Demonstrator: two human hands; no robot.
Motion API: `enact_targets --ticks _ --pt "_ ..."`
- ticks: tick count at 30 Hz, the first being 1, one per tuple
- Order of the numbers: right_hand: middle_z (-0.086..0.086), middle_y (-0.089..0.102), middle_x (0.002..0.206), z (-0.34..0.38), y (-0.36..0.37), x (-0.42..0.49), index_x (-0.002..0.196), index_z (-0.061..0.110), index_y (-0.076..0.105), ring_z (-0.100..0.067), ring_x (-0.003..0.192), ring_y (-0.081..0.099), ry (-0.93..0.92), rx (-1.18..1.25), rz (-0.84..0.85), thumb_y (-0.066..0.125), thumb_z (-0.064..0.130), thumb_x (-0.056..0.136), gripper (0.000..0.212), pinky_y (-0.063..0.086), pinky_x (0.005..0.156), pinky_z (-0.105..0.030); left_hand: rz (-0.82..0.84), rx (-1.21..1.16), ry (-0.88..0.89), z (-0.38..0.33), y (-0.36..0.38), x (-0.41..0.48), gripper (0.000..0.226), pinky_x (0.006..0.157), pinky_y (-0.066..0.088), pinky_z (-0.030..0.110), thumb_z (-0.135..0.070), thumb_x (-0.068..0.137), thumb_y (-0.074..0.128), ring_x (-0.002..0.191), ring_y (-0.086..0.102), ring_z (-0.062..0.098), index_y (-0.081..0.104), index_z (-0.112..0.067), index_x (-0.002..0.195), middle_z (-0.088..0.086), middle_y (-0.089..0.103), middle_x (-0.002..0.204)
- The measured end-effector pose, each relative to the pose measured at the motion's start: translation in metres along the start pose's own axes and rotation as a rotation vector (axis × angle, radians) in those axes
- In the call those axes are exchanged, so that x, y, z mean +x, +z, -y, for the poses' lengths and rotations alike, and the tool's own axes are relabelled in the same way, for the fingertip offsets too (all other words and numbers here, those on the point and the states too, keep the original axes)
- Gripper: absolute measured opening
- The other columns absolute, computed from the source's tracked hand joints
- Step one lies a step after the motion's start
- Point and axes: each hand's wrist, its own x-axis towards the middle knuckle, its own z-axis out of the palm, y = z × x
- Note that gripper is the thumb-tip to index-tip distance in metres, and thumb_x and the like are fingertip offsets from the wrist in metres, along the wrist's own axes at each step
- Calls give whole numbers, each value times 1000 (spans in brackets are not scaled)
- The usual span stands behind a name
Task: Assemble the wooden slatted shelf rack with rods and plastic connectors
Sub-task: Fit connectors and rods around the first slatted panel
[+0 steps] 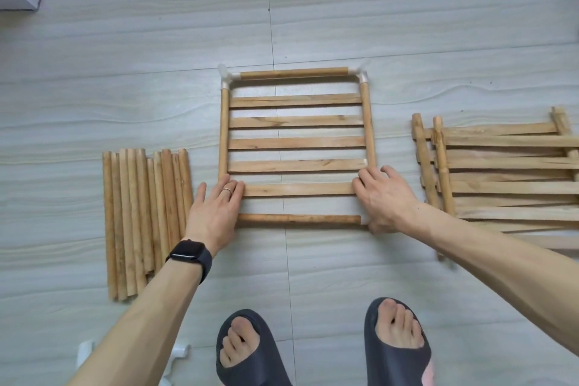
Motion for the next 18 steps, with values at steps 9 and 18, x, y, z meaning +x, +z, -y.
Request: enact_targets --ticks 9,18 --pt "-8 51 114 -6 -7 -1 113 12 51 -25 103 50 -73 -9 -55 66 44 66 59 37 90 -34 -11 56 -27 -12 -7 -3 75 122 14 57 -4 93 47 156 3 24 11 -11 158 5 21 165" --pt "-2 48 136 24 4 -43 140 21 50 -22 132 39 17 504 -226 59 67 68 86 28 110 -39 -71 -128 315 -135 -43 13 99 124 10 54 -30 84 69 151 14 35 6 -16 160 12 27 161"
